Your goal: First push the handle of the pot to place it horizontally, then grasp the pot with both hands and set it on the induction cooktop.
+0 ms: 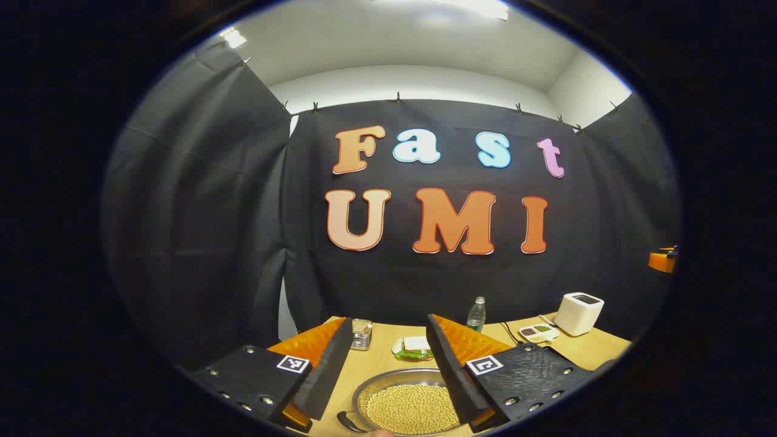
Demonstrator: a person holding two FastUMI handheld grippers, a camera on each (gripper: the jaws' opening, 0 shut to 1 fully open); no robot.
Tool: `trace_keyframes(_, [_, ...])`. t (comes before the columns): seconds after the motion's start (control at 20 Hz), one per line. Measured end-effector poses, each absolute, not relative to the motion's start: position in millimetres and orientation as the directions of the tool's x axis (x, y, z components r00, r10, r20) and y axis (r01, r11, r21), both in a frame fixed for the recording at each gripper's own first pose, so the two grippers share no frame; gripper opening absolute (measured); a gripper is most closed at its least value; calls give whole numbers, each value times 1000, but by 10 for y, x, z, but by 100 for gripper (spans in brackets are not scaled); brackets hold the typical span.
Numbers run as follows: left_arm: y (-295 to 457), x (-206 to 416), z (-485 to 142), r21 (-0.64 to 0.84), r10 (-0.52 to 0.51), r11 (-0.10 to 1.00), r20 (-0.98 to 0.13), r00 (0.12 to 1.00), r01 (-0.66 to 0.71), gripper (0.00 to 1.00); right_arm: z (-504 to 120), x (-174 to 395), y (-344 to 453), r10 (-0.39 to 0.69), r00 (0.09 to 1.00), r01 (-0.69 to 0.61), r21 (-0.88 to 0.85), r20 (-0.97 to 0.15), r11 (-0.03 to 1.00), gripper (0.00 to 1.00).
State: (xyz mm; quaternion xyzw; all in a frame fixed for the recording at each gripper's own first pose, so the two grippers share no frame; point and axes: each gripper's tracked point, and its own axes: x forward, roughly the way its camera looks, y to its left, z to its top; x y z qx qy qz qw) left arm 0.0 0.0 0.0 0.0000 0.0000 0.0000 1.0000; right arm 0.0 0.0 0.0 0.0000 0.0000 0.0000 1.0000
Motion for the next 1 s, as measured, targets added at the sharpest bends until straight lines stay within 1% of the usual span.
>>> trace_keyframes(0.15, [13, 8, 14, -1, 6, 1000, 8, 1000, -6, 78, -45, 41, -4, -4, 1000, 4, -20, -9, 1000, 94])
trace_keyframes(0.3, [22, 8, 28, 15, 17, 1000, 12, 1000, -17, 78, -84, 65, 55, 23, 999, -23, 4, -32, 1000, 95])
trace_keyframes(0.5, [15, 29, 55, 11, -3, 1000, 27, 1000, 3, 78, -26, 78, 20, 12, 1000, -12, 8, -17, 1000, 94])
trace_keyframes(1.0, [26, 58, -9, -6, 19, 1000, -4, 1000, -19, 78, -44, 101, 153, 32, 999, -32, -12, -20, 999, 94])
